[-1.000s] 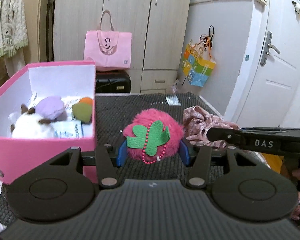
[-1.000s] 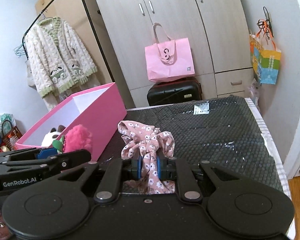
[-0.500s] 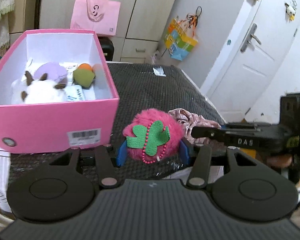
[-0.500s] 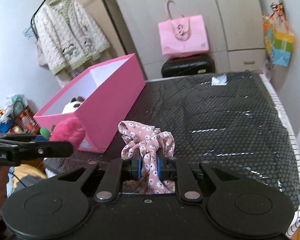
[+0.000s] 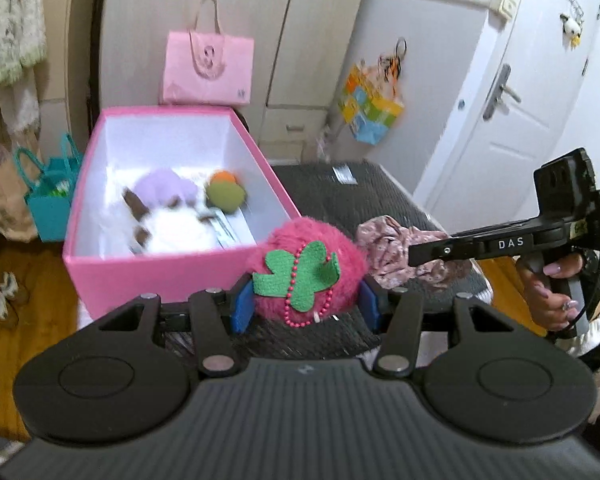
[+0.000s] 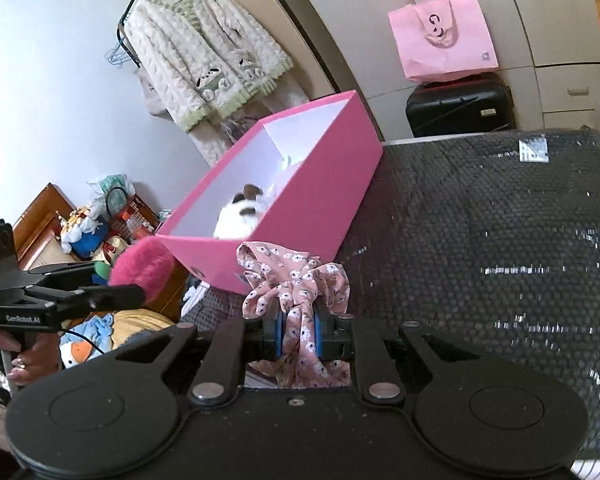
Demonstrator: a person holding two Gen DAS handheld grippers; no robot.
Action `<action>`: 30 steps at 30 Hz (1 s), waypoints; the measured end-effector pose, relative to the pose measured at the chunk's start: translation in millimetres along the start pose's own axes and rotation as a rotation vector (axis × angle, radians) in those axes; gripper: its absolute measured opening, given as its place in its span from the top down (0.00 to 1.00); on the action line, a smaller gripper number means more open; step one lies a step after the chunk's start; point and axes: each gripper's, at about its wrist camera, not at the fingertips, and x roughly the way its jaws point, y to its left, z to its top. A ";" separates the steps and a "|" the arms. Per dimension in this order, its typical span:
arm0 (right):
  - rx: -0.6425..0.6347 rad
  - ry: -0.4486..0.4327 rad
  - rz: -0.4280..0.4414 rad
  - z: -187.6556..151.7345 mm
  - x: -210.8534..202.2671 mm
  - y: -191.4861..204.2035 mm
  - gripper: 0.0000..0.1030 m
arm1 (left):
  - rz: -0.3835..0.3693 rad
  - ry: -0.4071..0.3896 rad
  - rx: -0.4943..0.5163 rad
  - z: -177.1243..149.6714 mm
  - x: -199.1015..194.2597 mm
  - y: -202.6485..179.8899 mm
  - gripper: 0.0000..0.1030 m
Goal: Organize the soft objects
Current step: 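Lift the strawberry plush and scrunchie and carry both over the pink box, then lower both items into the box and open both grippers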
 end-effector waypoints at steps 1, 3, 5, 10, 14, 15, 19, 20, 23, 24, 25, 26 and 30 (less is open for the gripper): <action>-0.006 0.000 -0.010 4.6 1.0 0.8 0.83 | 0.008 -0.013 0.008 3.3 -1.9 2.6 0.50; -0.018 -0.007 -0.026 15.2 4.2 4.7 0.83 | 0.022 -0.036 0.023 11.2 -4.0 8.6 0.50; -0.036 -0.013 -0.022 25.6 7.9 10.6 0.82 | 0.032 -0.056 0.032 19.1 -3.8 15.4 0.50; -0.092 -0.049 0.015 48.3 20.3 31.8 0.82 | 0.059 -0.088 0.036 37.5 7.1 34.0 0.50; -0.145 -0.074 0.055 68.2 36.9 50.3 0.82 | 0.100 -0.085 0.044 45.6 24.5 48.2 0.49; -0.155 -0.075 0.064 72.8 42.6 53.5 0.81 | 0.117 -0.084 0.046 46.8 30.0 51.8 0.49; -0.195 -0.067 0.058 91.1 72.8 65.7 0.81 | 0.168 -0.067 0.048 50.3 51.5 66.4 0.49; -0.206 -0.065 0.046 95.5 81.3 68.2 0.80 | 0.169 -0.056 0.040 51.3 57.0 71.0 0.49; -0.210 -0.044 0.055 108.2 102.3 70.6 0.80 | 0.158 -0.024 0.023 50.6 69.7 81.4 0.49; -0.208 -0.043 0.053 111.6 107.7 70.7 0.80 | 0.160 -0.015 0.020 50.3 73.9 84.3 0.49; -0.207 -0.044 0.043 116.1 113.4 70.8 0.80 | 0.163 -0.008 0.021 50.8 78.6 87.2 0.49; -0.208 -0.045 0.031 121.2 119.2 71.1 0.80 | 0.166 -0.005 0.022 51.0 82.4 90.0 0.49; -0.196 -0.037 0.007 140.0 141.8 70.2 0.79 | 0.220 -0.002 0.050 53.8 97.3 93.1 0.49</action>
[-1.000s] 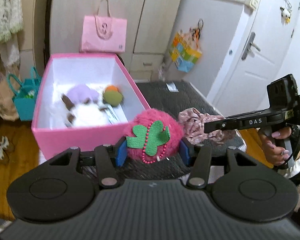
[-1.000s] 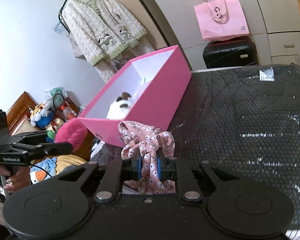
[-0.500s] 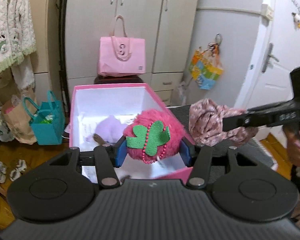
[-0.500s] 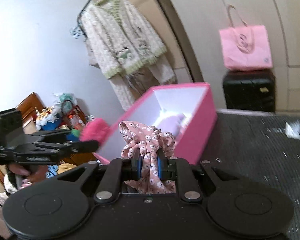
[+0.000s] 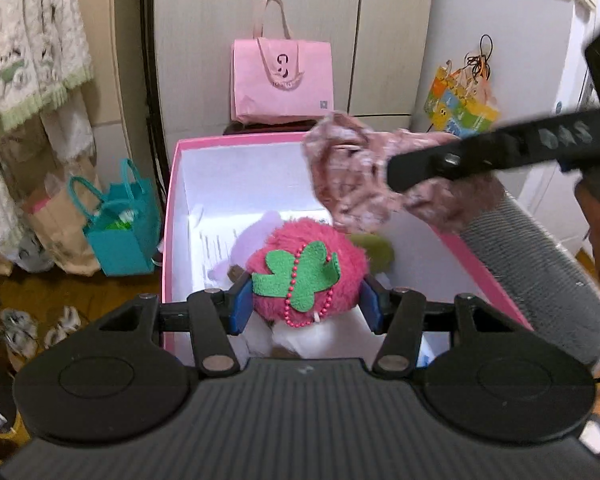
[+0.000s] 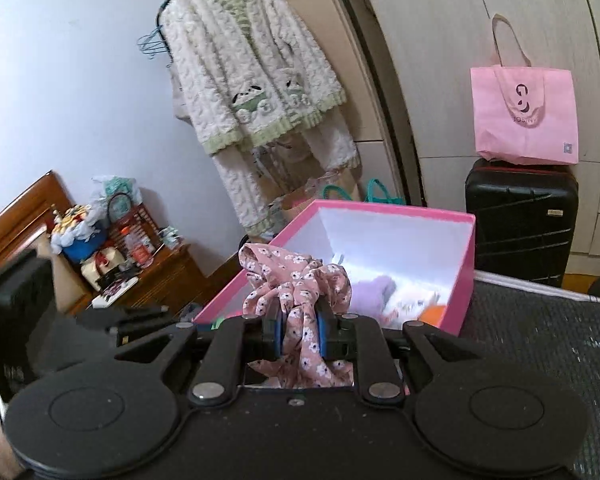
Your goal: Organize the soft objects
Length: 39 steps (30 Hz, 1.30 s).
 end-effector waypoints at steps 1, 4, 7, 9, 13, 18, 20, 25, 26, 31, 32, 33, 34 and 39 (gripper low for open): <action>0.006 0.008 -0.010 3.1 6.2 -2.1 0.79 | -0.001 0.005 0.004 -0.3 3.3 -0.4 0.49; 0.027 0.043 -0.018 4.4 20.6 -8.2 0.79 | 0.000 0.030 0.001 -1.1 11.4 0.9 0.48; 0.028 0.070 -0.035 0.3 29.9 -11.0 0.76 | -0.002 0.043 -0.005 -2.4 14.4 1.7 0.46; 0.011 0.084 -0.049 -3.8 34.8 -9.1 0.67 | 0.003 0.049 -0.007 -2.9 13.6 0.2 0.45; 0.018 0.091 -0.041 -8.4 35.5 -11.2 0.52 | -0.010 0.061 -0.016 -5.4 7.8 -1.1 0.39; 0.021 0.039 -0.072 -8.6 18.0 -13.5 0.44 | -0.006 0.028 -0.010 -7.3 -7.1 -6.0 0.38; 0.016 0.014 -0.082 -9.7 8.6 -12.8 0.39 | 0.003 0.006 -0.011 -7.2 -14.5 -7.9 0.36; 0.000 -0.028 -0.102 -17.0 -15.5 -6.7 0.38 | 0.026 -0.018 -0.039 -7.7 -24.9 -10.8 0.33; -0.005 -0.035 -0.110 -19.1 -20.3 -5.2 0.38 | 0.031 -0.019 -0.045 -8.1 -26.4 -11.3 0.33; -0.044 -0.059 -0.150 -29.6 -40.9 1.8 0.37 | 0.042 -0.030 -0.059 -11.1 -37.2 -17.2 0.33; -0.055 -0.060 -0.155 -31.9 -45.2 3.5 0.36 | 0.043 -0.035 -0.058 -12.2 -40.1 -19.2 0.32; -0.064 -0.063 -0.160 -33.4 -49.0 5.3 0.35 | 0.045 -0.043 -0.057 -12.6 -43.8 -22.2 0.31; -0.074 -0.066 -0.166 -35.5 -52.7 7.0 0.33 | 0.047 -0.050 -0.057 -12.9 -47.1 -24.8 0.29; -0.149 -0.068 -0.321 -44.2 -63.1 14.4 0.02 | 0.061 -0.083 -0.049 -12.5 -64.2 -39.1 0.19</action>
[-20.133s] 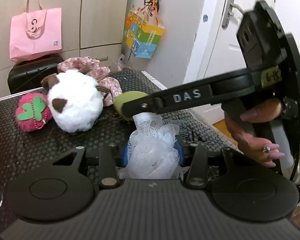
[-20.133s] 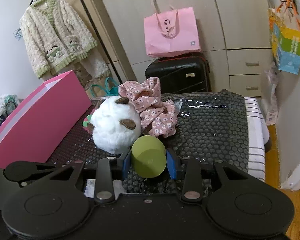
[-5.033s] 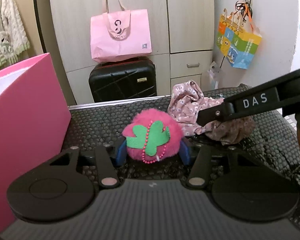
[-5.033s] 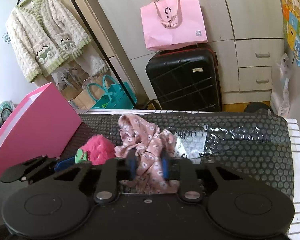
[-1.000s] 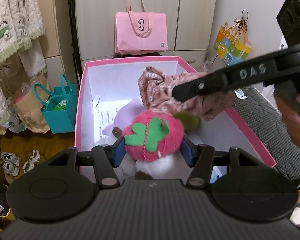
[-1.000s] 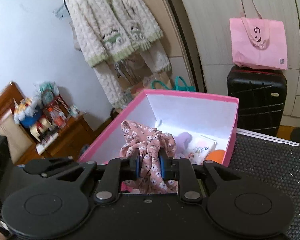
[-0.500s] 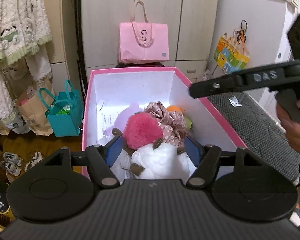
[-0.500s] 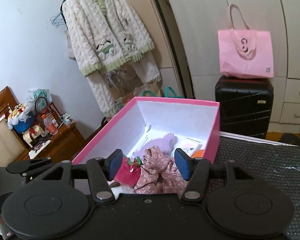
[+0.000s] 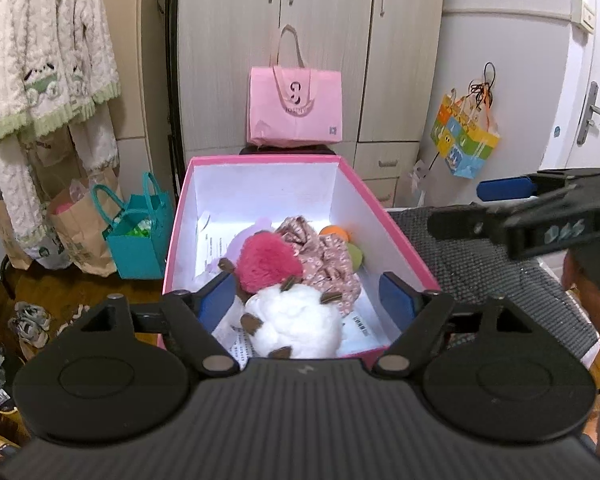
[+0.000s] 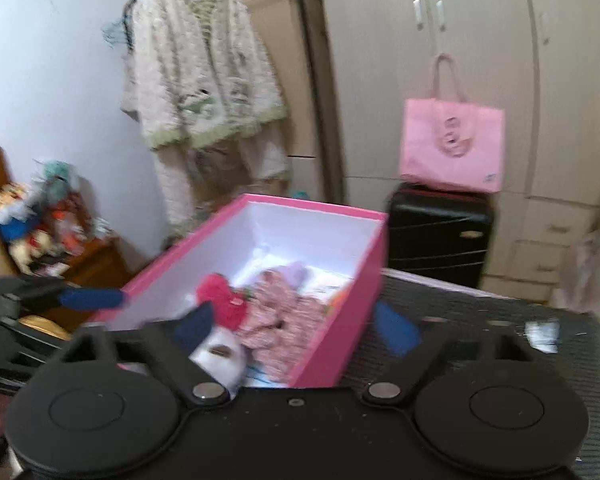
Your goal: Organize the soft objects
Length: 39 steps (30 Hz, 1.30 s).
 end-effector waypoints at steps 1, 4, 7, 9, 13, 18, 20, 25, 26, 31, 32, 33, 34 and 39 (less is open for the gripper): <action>-0.029 0.013 -0.042 -1.4 -1.7 1.4 0.02 | 0.006 -0.009 0.003 0.6 -3.7 -3.3 0.14; -0.061 0.080 -0.125 -2.7 -9.5 2.0 0.02 | 0.020 -0.024 0.003 2.1 -11.4 -11.5 0.06; -0.104 0.077 -0.122 -6.9 -35.1 5.6 0.02 | 0.039 -0.038 -0.012 2.2 -15.9 -16.3 0.06; -0.117 0.016 -0.171 -12.2 -56.4 8.6 0.02 | 0.043 -0.045 -0.031 1.8 -19.5 -19.3 0.06; -0.102 -0.067 -0.261 -25.5 -88.4 10.8 0.02 | 0.055 -0.055 -0.031 -1.0 -27.2 -30.7 0.02; -0.069 -0.126 -0.290 -41.4 -113.9 15.0 0.02 | 0.115 -0.035 0.000 -6.4 -34.6 -52.2 0.00; -0.045 -0.138 -0.293 -47.0 -119.2 14.4 0.02 | 0.137 -0.012 0.006 -7.9 -37.5 -59.5 0.00; 0.026 -0.163 -0.343 -59.8 -132.2 11.0 0.02 | 0.135 -0.048 -0.019 -16.8 -53.1 -68.5 0.00; 0.041 -0.165 -0.358 -63.0 -134.0 10.3 0.02 | 0.144 -0.059 -0.018 -18.8 -55.9 -70.7 0.00; 0.095 -0.154 -0.398 -80.2 -142.5 9.4 0.02 | 0.221 -0.108 -0.002 -27.5 -65.9 -84.6 0.00; 0.108 -0.152 -0.399 -83.4 -145.2 8.8 0.02 | 0.230 -0.108 -0.002 -29.7 -66.9 -86.2 0.00; 0.123 -0.151 -0.399 -86.4 -148.2 8.6 0.02 | 0.229 -0.106 -0.004 -30.6 -67.3 -87.3 0.00; 0.138 -0.150 -0.401 -88.5 -150.8 7.3 0.02 | 0.224 -0.099 -0.009 -32.4 -67.1 -87.9 0.00; 0.134 -0.135 -0.459 -98.1 -155.3 11.5 0.02 | 0.221 -0.061 -0.010 -39.4 -61.8 -92.8 0.00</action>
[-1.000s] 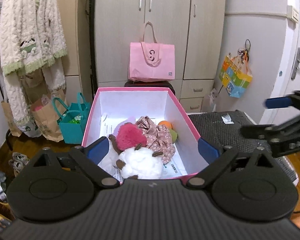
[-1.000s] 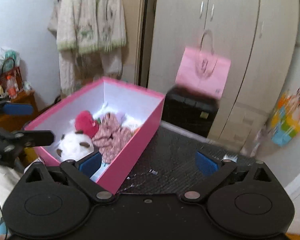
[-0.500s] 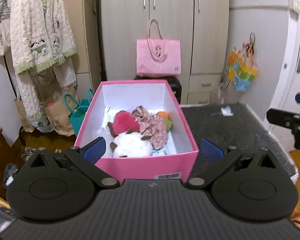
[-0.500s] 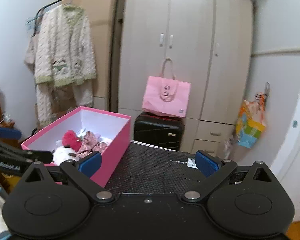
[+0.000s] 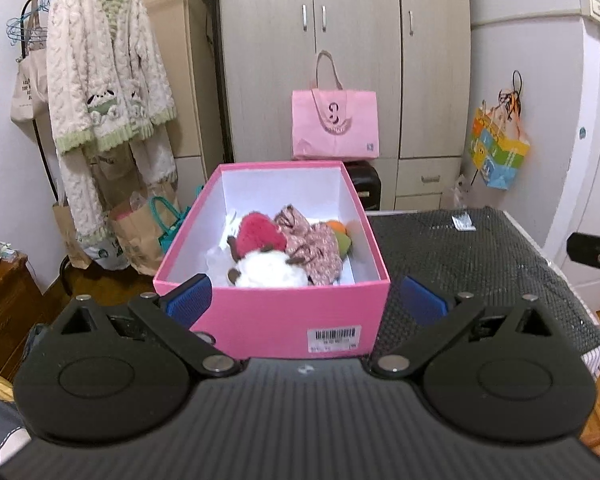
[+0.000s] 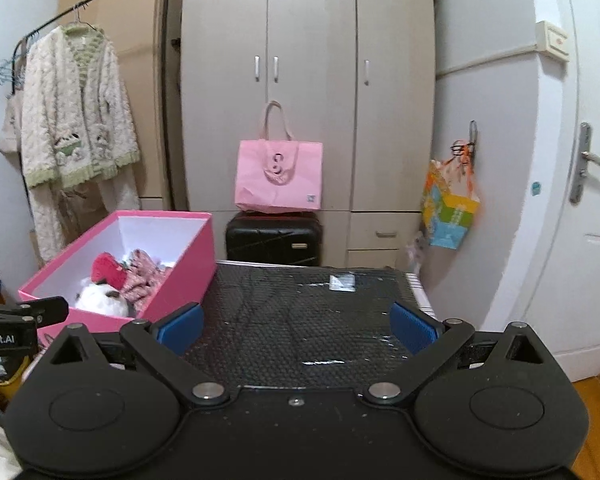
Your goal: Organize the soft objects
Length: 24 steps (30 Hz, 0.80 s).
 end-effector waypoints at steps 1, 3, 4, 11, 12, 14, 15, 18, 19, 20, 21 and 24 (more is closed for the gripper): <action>-0.007 0.003 -0.009 0.7 0.1 1.4 0.02 | -0.001 0.007 -0.002 -1.4 0.7 -1.4 0.00; -0.017 0.010 -0.016 -1.3 -1.4 2.7 0.02 | -0.010 0.017 0.000 -3.7 0.6 -3.1 0.00; -0.017 0.014 -0.015 -2.2 -1.8 2.5 0.02 | -0.011 0.020 0.000 -4.4 0.3 -3.9 0.00; 0.019 0.021 -0.008 -5.5 -5.9 -3.9 0.02 | 0.018 -0.006 -0.011 -4.8 -7.0 -6.7 0.00; 0.024 0.019 -0.007 -6.3 -6.5 -4.8 0.02 | 0.018 -0.006 -0.011 -4.9 -7.7 -7.1 0.00; 0.027 0.016 -0.003 -7.8 -8.2 -5.7 0.02 | 0.017 -0.006 -0.009 -5.2 -8.2 -8.4 0.00; 0.026 0.015 -0.003 -8.5 -8.6 -6.0 0.02 | 0.019 -0.008 -0.006 -5.7 -8.6 -9.3 0.00; 0.024 0.012 -0.009 -10.0 -9.4 -6.7 0.02 | 0.031 -0.015 0.012 -7.3 -8.5 -12.1 0.00; 0.023 0.011 -0.012 -10.6 -9.6 -6.8 0.02 | 0.036 -0.014 0.017 -7.9 -8.4 -13.2 0.00; 0.022 0.011 -0.014 -10.8 -9.9 -6.7 0.02 | 0.039 -0.012 0.021 -8.3 -7.9 -14.1 0.00; 0.021 0.010 -0.017 -11.1 -10.3 -6.8 0.02 | 0.037 -0.008 0.022 -8.6 -7.4 -14.7 0.00; 0.026 0.007 -0.010 -12.6 -12.1 -7.2 0.02 | 0.031 -0.005 0.009 -7.3 -6.6 -16.5 0.00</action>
